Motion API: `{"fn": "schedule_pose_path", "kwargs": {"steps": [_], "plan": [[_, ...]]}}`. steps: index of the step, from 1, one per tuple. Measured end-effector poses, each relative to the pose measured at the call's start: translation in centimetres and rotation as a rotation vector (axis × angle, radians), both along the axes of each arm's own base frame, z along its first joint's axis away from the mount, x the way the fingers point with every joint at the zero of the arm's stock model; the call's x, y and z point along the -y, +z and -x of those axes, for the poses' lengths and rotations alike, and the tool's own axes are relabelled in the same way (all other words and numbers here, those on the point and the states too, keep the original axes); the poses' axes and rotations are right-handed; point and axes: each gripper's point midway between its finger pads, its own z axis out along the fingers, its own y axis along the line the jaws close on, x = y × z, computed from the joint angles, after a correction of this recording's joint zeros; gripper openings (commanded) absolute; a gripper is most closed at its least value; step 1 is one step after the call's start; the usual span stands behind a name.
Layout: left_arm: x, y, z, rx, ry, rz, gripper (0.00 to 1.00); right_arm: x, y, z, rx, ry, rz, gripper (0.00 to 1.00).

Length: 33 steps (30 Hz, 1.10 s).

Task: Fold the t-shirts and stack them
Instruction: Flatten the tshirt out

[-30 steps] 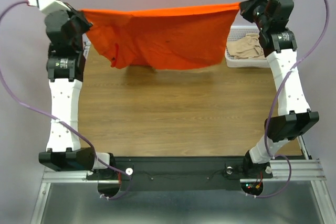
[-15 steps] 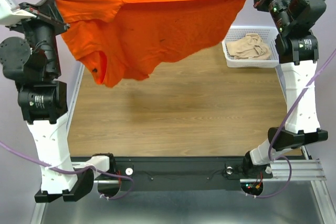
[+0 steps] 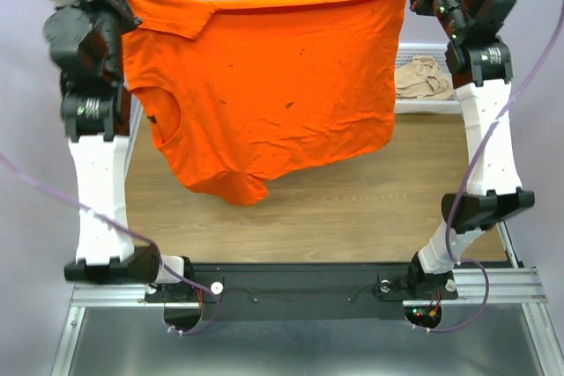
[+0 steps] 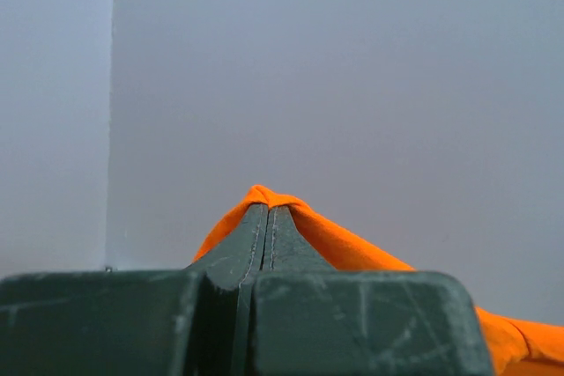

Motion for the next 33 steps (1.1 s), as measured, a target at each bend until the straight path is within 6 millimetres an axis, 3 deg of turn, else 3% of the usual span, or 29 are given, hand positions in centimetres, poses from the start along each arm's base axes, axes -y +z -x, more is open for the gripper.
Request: {"fn": "schedule_pose_path", "kwargs": {"steps": [5, 7, 10, 13, 20, 23, 26, 28, 29, 30, 33], "plan": [[0.3, -5.8, -7.1, -0.154, -0.034, 0.003, 0.0, -0.3, -3.4, -3.9, -0.067, -0.002, 0.013, 0.01], [0.3, -7.5, -9.1, -0.198, -0.047, 0.007, 0.0, -0.5, -4.6, -5.3, -0.088, -0.002, 0.019, 0.01], [0.2, -8.8, -11.4, -0.229, -0.076, 0.016, 0.0, -0.6, -6.0, -7.1, -0.108, 0.0, 0.029, 0.01], [0.1, -8.5, -12.3, -0.224, -0.102, 0.025, 0.0, -0.9, -6.4, -8.1, -0.107, 0.008, 0.034, 0.01], [0.4, -5.5, -10.0, -0.137, -0.128, 0.03, 0.0, -1.5, -5.6, -7.4, -0.071, 0.051, 0.069, 0.01], [0.5, -6.9, -7.5, -0.143, -0.126, 0.046, 0.0, -1.9, -6.6, -6.4, -0.089, 0.08, 0.1, 0.01], [0.5, -10.1, -5.1, -0.168, -0.119, 0.075, 0.0, -2.1, -9.4, -5.3, -0.137, 0.112, 0.138, 0.01], [0.5, -14.1, -3.7, -0.227, -0.115, 0.106, 0.0, -2.3, -12.2, -4.5, -0.193, 0.135, 0.162, 0.01], [0.6, -15.8, -3.2, -0.25, -0.119, 0.121, 0.0, -2.4, -15.0, -4.2, -0.246, 0.151, 0.176, 0.01], [0.7, -18.3, -2.8, -0.283, -0.12, 0.14, 0.0, -2.4, -16.0, -4.0, -0.263, 0.157, 0.181, 0.01], [1.4, -25.5, -1.2, -0.407, -0.141, 0.203, 0.0, -2.4, -24.0, -2.5, -0.425, 0.184, 0.193, 0.01]]}}
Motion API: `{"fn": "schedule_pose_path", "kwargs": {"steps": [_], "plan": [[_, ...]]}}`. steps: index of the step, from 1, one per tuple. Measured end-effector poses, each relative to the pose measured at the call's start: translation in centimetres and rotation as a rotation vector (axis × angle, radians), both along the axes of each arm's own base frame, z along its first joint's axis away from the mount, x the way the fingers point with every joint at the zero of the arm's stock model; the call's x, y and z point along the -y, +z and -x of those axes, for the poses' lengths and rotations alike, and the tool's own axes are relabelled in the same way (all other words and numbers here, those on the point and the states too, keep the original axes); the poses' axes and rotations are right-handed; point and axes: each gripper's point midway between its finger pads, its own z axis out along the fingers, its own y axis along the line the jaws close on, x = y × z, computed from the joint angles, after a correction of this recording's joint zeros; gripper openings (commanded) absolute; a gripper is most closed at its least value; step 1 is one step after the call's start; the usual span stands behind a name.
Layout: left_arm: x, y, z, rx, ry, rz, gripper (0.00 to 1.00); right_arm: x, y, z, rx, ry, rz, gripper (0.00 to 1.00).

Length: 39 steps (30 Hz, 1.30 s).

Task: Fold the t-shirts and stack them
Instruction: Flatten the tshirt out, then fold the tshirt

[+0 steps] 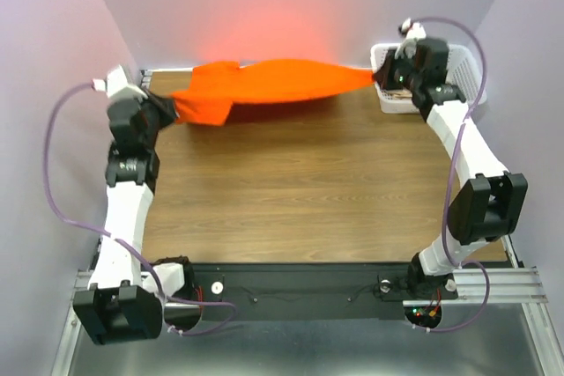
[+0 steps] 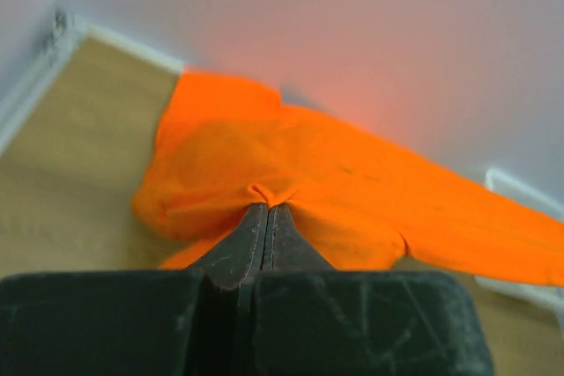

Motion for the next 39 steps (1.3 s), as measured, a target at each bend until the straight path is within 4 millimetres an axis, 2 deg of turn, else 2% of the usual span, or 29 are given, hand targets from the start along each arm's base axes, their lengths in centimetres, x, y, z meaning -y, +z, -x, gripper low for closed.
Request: {"fn": "schedule_pose_path", "kwargs": {"steps": [3, 5, 6, 8, 10, 14, 18, 21, 29, 33, 36, 39], "plan": [[1.2, -8.0, 2.6, -0.148, -0.027, 0.066, 0.0, 0.3, -8.7, 3.0, -0.202, -0.003, 0.015, 0.01], [1.8, -12.2, 4.8, -0.226, -0.033, 0.098, 0.0, 0.5, -12.5, 4.9, -0.292, -0.013, 0.012, 0.01], [2.0, -14.2, 6.2, -0.266, -0.032, 0.111, 0.0, 0.6, -15.1, 6.6, -0.365, -0.022, 0.005, 0.01], [2.0, -17.0, 8.3, -0.333, -0.013, 0.132, 0.0, 0.8, -18.5, 9.4, -0.459, -0.05, -0.015, 0.01], [2.0, -19.0, 9.8, -0.375, 0.006, 0.148, 0.0, 1.2, -20.7, 11.7, -0.527, -0.081, -0.03, 0.01], [2.4, -21.6, 11.3, -0.436, 0.022, 0.196, 0.0, 2.1, -24.7, 15.7, -0.65, -0.184, -0.061, 0.01], [2.4, -22.4, 11.6, -0.469, 0.05, 0.228, 0.0, 2.7, -28.2, 18.7, -0.761, -0.273, -0.086, 0.01], [2.3, -22.7, 11.7, -0.478, 0.07, 0.247, 0.0, 2.9, -29.0, 19.5, -0.794, -0.311, -0.103, 0.01], [1.7, -23.5, 12.0, -0.512, 0.121, 0.251, 0.0, 3.3, -28.7, 19.1, -0.792, -0.364, -0.12, 0.01], [1.3, -23.7, 11.8, -0.536, 0.128, 0.221, 0.0, 3.2, -26.3, 17.0, -0.735, -0.366, -0.131, 0.01], [1.1, -23.5, 11.4, -0.548, 0.128, 0.195, 0.0, 3.0, -23.1, 14.1, -0.657, -0.355, -0.151, 0.01], [0.9, -23.5, 10.8, -0.565, 0.123, 0.16, 0.0, 2.5, -21.2, 11.6, -0.611, -0.337, -0.164, 0.01]]}}
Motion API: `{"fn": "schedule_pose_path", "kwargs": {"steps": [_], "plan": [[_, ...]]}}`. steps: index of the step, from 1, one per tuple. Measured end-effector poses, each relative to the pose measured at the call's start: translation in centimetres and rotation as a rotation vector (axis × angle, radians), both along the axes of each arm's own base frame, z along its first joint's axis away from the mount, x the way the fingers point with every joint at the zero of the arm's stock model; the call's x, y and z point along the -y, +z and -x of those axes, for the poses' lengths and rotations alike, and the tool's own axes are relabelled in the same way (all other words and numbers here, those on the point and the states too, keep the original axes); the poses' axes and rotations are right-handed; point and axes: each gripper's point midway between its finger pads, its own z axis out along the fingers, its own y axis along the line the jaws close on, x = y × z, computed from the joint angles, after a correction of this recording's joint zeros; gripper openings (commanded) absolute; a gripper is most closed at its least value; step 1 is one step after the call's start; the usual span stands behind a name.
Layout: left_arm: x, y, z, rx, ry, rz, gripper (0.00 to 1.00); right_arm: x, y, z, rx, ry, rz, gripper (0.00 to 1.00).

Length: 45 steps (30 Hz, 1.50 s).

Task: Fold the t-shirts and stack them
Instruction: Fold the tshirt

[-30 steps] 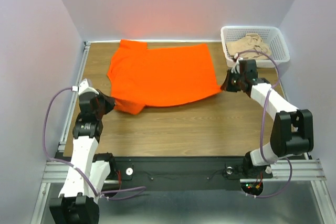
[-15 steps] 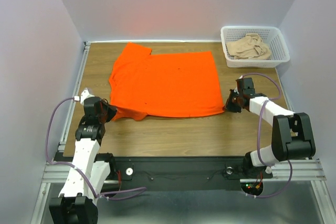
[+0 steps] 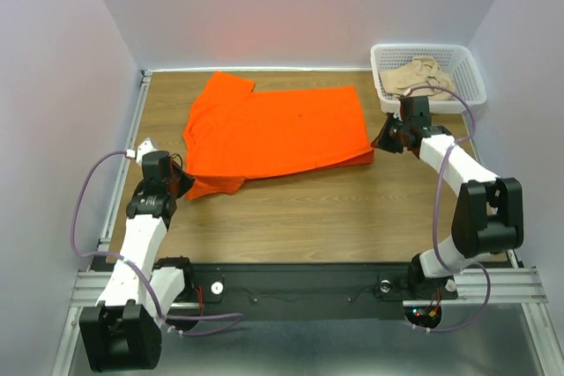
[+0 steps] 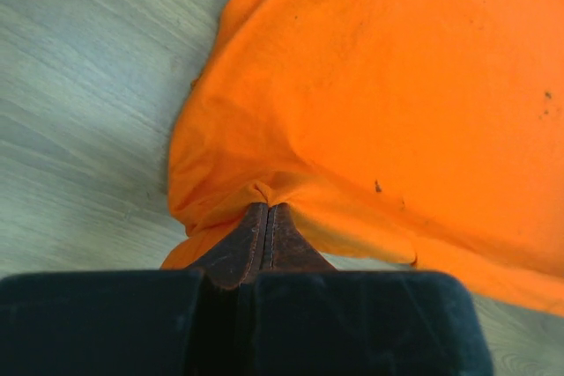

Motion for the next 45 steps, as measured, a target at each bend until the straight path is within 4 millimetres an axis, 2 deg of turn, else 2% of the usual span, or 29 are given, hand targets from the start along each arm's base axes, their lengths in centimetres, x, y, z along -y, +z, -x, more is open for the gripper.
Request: {"fn": "schedule_pose_path", "kwargs": {"steps": [2, 4, 8, 12, 21, 27, 31, 32, 35, 36, 38, 39, 40, 41, 43, 45], "plan": [[-0.1, -0.2, -0.5, -0.023, -0.016, -0.019, 0.0, -0.3, 0.1, -1.3, -0.001, 0.012, -0.008, 0.01], [-0.2, -0.3, -1.0, -0.038, -0.029, -0.034, 0.0, -0.6, -0.6, -2.0, -0.023, 0.023, -0.01, 0.01], [-0.4, -1.0, -2.3, -0.083, -0.062, -0.069, 0.0, -0.9, -2.5, -2.8, -0.083, 0.039, -0.011, 0.01], [-0.6, -1.0, -3.9, -0.109, -0.093, -0.104, 0.0, -1.0, -3.5, -3.6, -0.117, 0.047, -0.008, 0.01], [-0.8, 0.3, -8.3, -0.105, -0.163, -0.171, 0.0, -1.0, -3.3, -5.3, -0.113, 0.051, 0.002, 0.01], [-0.1, -0.8, -10.0, -0.141, -0.219, -0.193, 0.0, -0.7, -4.7, -5.3, -0.143, 0.044, 0.019, 0.02], [0.1, -1.7, -11.1, -0.169, -0.25, -0.215, 0.0, -0.6, -5.7, -5.2, -0.168, 0.039, 0.027, 0.11], [0.2, -1.8, -11.4, -0.174, -0.257, -0.221, 0.0, -0.5, -5.9, -5.1, -0.173, 0.036, 0.031, 0.2], [1.0, -2.1, -12.2, -0.182, -0.296, -0.245, 0.0, -0.4, -6.2, -5.0, -0.183, 0.033, 0.035, 0.33], [1.3, -2.0, -12.5, -0.182, -0.31, -0.255, 0.07, -0.4, -6.2, -5.0, -0.184, 0.03, 0.036, 0.41], [2.1, -1.7, -13.3, -0.17, -0.341, -0.278, 0.23, -0.3, -6.2, -5.1, -0.183, 0.027, 0.042, 0.48], [2.5, -1.4, -13.7, -0.163, -0.357, -0.289, 0.44, -0.2, -6.1, -5.1, -0.183, 0.023, 0.046, 0.54], [2.9, -0.9, -14.1, -0.147, -0.372, -0.303, 0.51, -0.1, -6.0, -5.2, -0.18, 0.019, 0.05, 0.57], [3.3, -0.5, -14.3, -0.134, -0.379, -0.307, 0.63, 0.0, -5.9, -5.2, -0.176, 0.017, 0.056, 0.59], [3.7, 0.3, -14.9, -0.109, -0.389, -0.318, 0.74, 0.3, -5.4, -5.2, -0.169, 0.011, 0.066, 0.62], [3.8, 1.1, -15.4, -0.083, -0.389, -0.336, 0.76, 0.5, -4.2, -5.2, -0.144, 0.001, 0.077, 0.62]]}}
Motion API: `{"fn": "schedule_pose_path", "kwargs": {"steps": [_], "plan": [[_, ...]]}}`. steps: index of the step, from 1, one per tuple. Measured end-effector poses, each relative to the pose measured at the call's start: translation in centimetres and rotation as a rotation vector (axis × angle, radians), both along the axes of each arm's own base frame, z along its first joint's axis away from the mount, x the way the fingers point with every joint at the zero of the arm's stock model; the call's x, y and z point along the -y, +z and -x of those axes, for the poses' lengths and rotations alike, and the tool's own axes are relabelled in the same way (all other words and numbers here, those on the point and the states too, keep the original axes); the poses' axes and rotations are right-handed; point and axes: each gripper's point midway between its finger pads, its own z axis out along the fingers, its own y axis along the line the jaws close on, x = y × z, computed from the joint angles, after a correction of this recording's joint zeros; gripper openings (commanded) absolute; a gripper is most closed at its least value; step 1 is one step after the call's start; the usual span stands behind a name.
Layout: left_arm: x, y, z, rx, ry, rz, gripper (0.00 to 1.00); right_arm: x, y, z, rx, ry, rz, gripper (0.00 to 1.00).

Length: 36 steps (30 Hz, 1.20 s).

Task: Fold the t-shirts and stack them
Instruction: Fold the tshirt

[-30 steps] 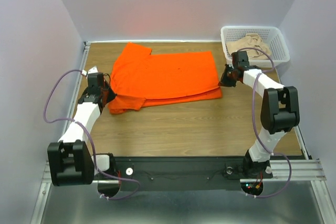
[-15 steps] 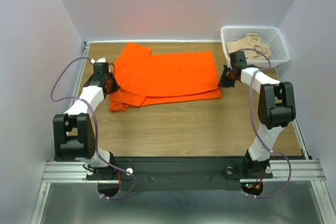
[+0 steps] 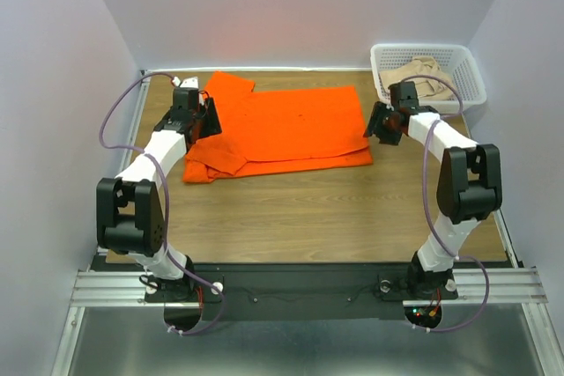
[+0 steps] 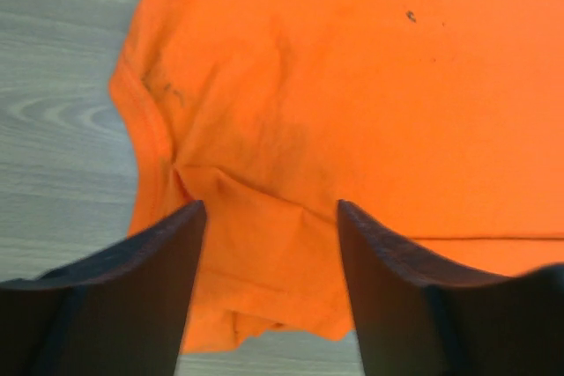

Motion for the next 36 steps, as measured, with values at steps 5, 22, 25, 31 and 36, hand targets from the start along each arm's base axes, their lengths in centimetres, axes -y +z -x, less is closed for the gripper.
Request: {"fn": "schedule_pose_path", "kwargs": {"steps": [5, 22, 25, 31, 36], "plan": [[-1.2, 2.0, 0.1, 0.049, 0.057, -0.024, 0.76, 0.3, 3.7, 0.8, 0.086, -0.008, 0.003, 0.62], [-5.6, -3.6, 13.8, 0.009, 0.422, 0.124, 0.75, -1.6, -1.5, 8.4, -0.077, -0.045, -0.152, 0.61], [-5.2, -5.4, 14.1, -0.031, 0.431, 0.151, 0.75, -1.9, -1.8, 8.5, -0.072, -0.063, -0.18, 0.61], [-4.8, -6.9, 13.2, -0.057, 0.432, 0.178, 0.75, -2.4, -1.9, 8.0, -0.041, -0.078, -0.22, 0.61], [-4.5, -7.1, 12.1, -0.035, 0.432, 0.213, 0.75, -2.4, -2.6, 8.2, -0.037, -0.09, -0.228, 0.61]]}}
